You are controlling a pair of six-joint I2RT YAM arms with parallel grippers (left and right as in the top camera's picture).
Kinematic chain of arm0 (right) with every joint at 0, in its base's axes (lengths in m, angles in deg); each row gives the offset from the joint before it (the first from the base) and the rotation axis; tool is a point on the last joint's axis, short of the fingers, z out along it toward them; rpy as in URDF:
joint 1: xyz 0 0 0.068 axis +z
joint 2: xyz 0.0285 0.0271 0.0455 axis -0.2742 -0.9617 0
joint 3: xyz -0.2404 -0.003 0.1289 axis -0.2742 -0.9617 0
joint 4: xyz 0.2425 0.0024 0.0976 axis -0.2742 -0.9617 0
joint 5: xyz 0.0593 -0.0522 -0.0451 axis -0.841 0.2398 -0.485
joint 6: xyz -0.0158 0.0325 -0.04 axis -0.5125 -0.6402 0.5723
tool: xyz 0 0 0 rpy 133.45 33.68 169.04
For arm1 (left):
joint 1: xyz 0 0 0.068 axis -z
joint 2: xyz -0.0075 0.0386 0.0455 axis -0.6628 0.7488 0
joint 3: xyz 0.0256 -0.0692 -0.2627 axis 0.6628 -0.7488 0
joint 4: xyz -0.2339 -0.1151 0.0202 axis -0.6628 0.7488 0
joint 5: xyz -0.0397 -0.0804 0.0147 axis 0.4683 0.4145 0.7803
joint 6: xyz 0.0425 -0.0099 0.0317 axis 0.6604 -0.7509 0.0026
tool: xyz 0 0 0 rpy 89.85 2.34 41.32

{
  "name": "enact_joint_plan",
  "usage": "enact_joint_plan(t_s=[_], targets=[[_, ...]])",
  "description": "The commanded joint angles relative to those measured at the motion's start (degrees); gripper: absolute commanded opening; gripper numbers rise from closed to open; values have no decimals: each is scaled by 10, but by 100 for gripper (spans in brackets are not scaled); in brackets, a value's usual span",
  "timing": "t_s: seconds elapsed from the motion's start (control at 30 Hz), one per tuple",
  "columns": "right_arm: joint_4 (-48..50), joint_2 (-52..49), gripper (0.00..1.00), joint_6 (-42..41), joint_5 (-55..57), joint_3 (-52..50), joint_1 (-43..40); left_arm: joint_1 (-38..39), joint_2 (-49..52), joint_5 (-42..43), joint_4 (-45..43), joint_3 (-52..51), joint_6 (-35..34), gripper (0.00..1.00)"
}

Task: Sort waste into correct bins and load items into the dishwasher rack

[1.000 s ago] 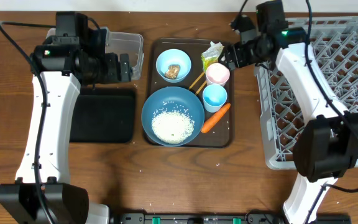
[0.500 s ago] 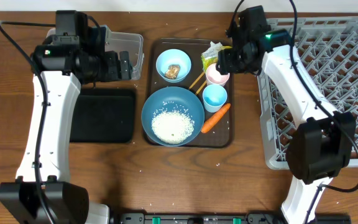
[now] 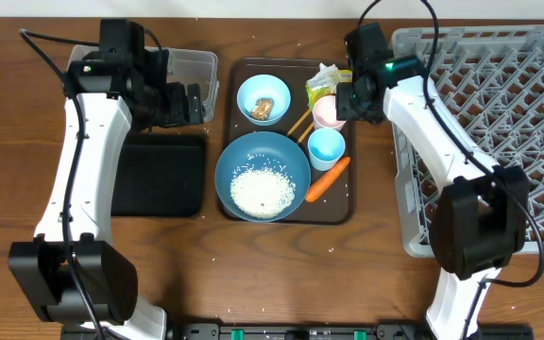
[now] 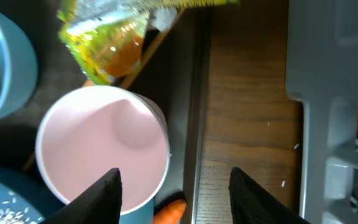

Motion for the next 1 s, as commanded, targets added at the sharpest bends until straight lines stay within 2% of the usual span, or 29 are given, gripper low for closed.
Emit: enact_joint_plan(t_s=[0.0,0.27,0.77,0.97], targets=[[11,-10,50,-18,12,-5,0,0,-2,7,2,-3,-8,98],[40,-3,54,15,-89,-3,5,0,-2,7,0,-3,-8,98],[51,10,57,50,-91,32,34,0,-1,7,0,-3,-8,98],[87,10,53,56,-91,37,58,0,-1,7,-4,-3,-8,98]])
